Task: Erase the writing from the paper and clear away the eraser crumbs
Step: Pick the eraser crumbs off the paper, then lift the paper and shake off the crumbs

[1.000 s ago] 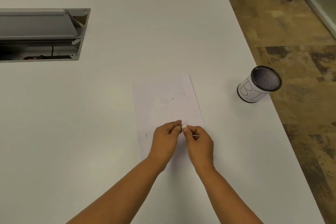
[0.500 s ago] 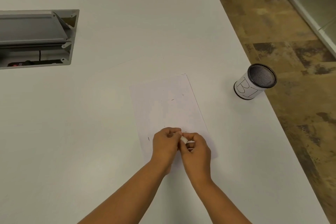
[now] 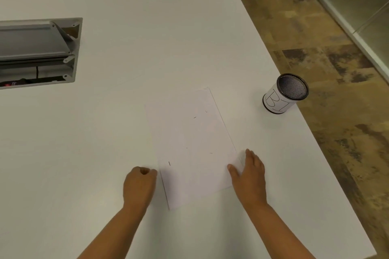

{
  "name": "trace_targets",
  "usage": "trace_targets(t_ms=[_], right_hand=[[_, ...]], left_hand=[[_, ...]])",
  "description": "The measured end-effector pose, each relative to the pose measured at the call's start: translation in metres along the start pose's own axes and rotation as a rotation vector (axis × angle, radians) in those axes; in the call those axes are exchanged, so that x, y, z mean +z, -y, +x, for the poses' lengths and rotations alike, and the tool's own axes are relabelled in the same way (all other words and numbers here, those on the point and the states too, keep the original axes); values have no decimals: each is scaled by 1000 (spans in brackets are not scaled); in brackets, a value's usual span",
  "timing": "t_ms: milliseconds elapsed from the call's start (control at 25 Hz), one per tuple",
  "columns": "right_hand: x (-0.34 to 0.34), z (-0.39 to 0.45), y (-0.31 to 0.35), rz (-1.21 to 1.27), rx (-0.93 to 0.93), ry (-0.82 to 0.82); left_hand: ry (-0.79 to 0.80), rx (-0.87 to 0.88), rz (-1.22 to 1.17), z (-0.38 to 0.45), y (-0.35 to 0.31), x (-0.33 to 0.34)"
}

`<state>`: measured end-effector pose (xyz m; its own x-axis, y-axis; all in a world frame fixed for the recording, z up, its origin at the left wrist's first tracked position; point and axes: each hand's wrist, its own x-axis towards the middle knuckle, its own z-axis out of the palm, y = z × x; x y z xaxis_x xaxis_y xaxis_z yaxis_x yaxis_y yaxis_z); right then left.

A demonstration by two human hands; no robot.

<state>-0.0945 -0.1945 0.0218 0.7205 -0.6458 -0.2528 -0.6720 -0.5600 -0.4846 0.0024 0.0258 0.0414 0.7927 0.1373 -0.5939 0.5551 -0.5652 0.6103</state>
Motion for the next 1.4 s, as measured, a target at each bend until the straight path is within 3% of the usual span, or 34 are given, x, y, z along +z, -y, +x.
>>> trace_targets(t_ms=[160, 360, 640, 960, 1400], right_hand=[[3, -6, 3, -40, -16, 11], [4, -6, 15, -116, -3, 32], [-1, 4, 19, -85, 77, 82], [4, 0, 21, -71, 67, 35], [-11, 15, 21, 7, 145, 145]], left_hand=[[11, -33, 226, -14, -8, 23], [-55, 7, 300, -31, -14, 48], [-32, -190, 184, -15, -30, 50], [-82, -204, 162, -25, -24, 59], [-51, -314, 87, -16, -33, 59]])
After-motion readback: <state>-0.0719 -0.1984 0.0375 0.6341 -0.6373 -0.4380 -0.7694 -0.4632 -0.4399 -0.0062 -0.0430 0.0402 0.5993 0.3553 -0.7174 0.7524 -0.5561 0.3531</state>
